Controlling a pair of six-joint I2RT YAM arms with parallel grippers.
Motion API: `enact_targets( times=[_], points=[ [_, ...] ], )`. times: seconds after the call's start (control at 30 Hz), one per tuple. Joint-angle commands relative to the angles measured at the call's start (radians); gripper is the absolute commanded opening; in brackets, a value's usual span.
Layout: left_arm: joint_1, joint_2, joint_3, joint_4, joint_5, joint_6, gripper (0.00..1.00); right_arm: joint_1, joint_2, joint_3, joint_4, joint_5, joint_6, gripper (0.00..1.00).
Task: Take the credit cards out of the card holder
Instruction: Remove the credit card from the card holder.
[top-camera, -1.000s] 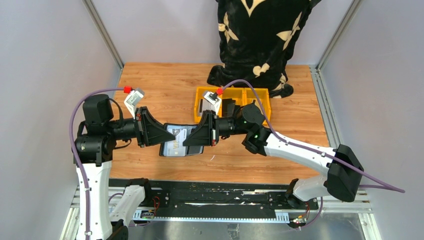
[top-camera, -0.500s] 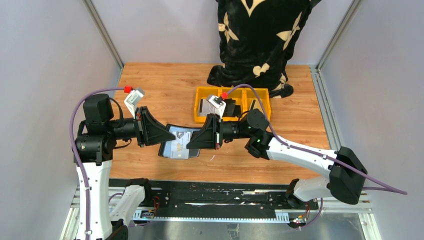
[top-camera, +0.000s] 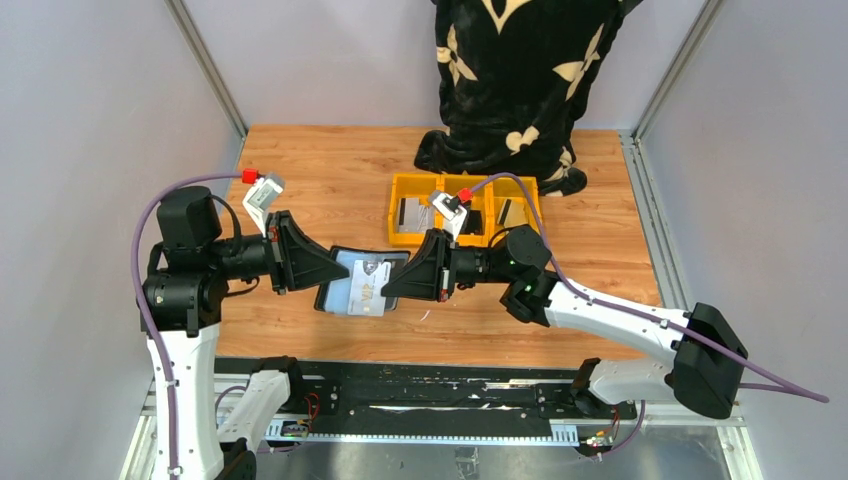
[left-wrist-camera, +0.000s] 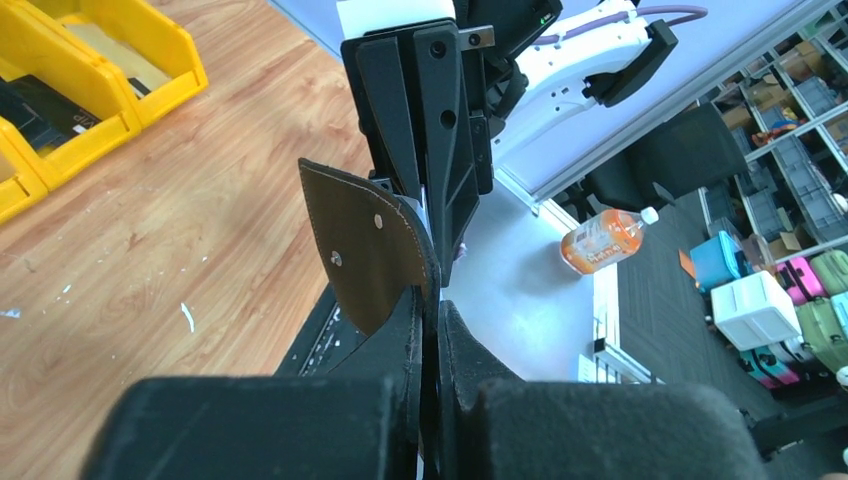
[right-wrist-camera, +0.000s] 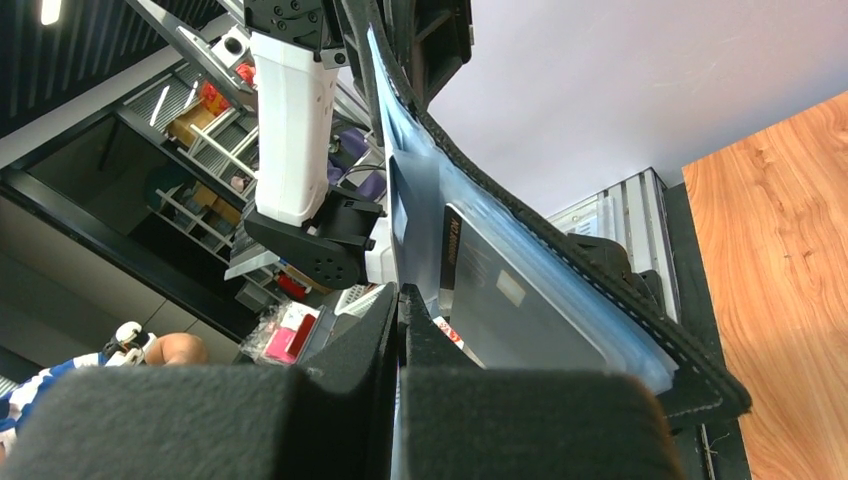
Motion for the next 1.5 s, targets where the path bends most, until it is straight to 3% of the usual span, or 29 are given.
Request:
enact_targets(
  times=[0.0,0.03,0.13,0.2,0.27,0.43,0.6,0.77,0.97,1.13,1.23,1.47],
  points=[
    [-0.005,-0.003,0.03,-0.006,0.0,-0.055,0.0,0.017,-0.004,-0.012,0.038,-0.002,-0.01,0.0],
    [-0.004,-0.004,0.029,-0.007,-0.009,-0.055,0.0,0.019,0.0,-0.01,0.047,-0.004,-0.004,0.0],
    [-0.004,-0.007,0.028,-0.006,-0.035,-0.055,0.0,0.025,0.028,0.005,0.108,0.0,0.025,0.19],
    [-0.004,0.001,0.035,-0.006,-0.037,-0.058,0.0,0.028,0.049,0.024,0.136,0.002,0.054,0.26],
    [-0.004,0.01,0.054,-0.006,-0.03,-0.064,0.0,0.032,0.071,0.037,0.171,0.009,0.071,0.28],
    [-0.004,0.011,0.073,-0.004,-0.028,-0.067,0.0,0.035,0.079,0.039,0.188,0.041,0.073,0.17],
    [-0.004,0.008,0.063,-0.005,-0.03,-0.062,0.0,0.033,0.068,0.036,0.2,0.056,0.081,0.17],
    [-0.004,0.012,0.06,-0.004,-0.037,-0.059,0.0,0.033,0.081,0.057,0.247,0.039,0.111,0.23],
    [-0.004,0.012,0.068,-0.005,-0.05,-0.058,0.0,0.029,0.08,0.049,0.257,0.041,0.116,0.01],
    [-0.004,0.022,0.097,-0.003,-0.081,-0.047,0.0,-0.005,0.029,-0.01,0.221,0.052,0.111,0.0],
    [-0.004,0.026,0.123,0.01,-0.124,-0.041,0.0,-0.035,-0.011,-0.047,0.181,0.052,0.097,0.0],
    [-0.004,0.007,0.178,0.02,-0.267,0.026,0.0,-0.175,-0.139,-0.075,-0.106,0.031,-0.02,0.0]
  ],
)
